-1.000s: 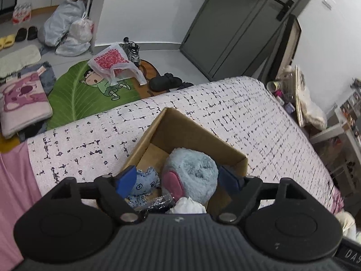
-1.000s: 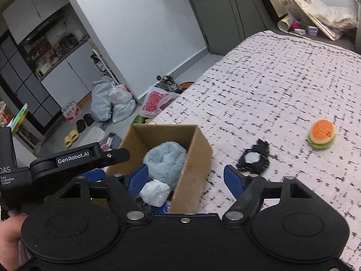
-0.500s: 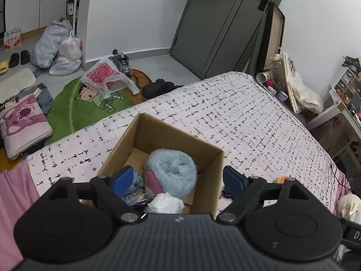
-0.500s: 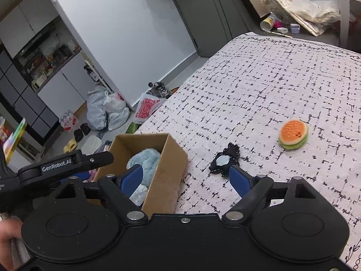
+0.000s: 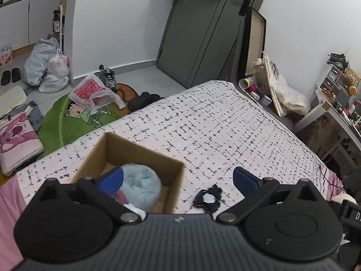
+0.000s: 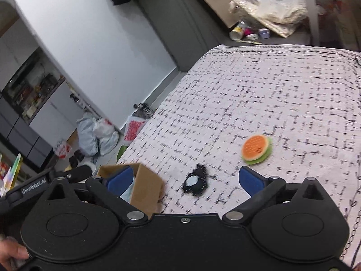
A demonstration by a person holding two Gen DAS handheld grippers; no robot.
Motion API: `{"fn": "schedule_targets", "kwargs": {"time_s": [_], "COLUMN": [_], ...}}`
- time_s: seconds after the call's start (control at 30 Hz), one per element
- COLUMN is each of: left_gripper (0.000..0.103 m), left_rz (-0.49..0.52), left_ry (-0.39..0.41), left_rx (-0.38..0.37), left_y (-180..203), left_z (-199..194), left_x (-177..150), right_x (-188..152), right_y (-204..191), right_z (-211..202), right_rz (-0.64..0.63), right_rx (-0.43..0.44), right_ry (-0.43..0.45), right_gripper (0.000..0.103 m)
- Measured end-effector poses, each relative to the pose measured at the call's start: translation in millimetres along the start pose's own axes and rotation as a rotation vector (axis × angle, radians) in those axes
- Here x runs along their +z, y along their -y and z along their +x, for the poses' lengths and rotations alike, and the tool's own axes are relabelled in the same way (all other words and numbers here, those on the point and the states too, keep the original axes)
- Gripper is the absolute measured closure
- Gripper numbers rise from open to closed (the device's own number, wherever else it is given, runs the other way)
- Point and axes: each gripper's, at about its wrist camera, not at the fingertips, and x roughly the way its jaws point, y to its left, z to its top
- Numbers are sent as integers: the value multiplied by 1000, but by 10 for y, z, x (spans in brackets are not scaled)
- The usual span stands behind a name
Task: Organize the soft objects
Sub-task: 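Grasp the black plush with white patch with the left tool while the right tool moves to the burger plush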
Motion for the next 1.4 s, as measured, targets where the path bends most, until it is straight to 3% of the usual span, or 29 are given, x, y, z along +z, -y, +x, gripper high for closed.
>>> {"fn": "schedule_targets", "kwargs": {"time_s": [0.43,1.4], "left_gripper": [1,4], "left_rz": [25,35], "left_ry": [-41,-215], "left_rx": [-42,-22], "left_y": [344,887], "left_z": [200,1286], "left_x": [-65,-546], "right_x": [154,223], "right_y": [380,889], "right_z": [-16,534], "right_rz": [54,90], "right_rx": [-33,-68], "right_ry": [-35,-74], "right_gripper": [0,0]}}
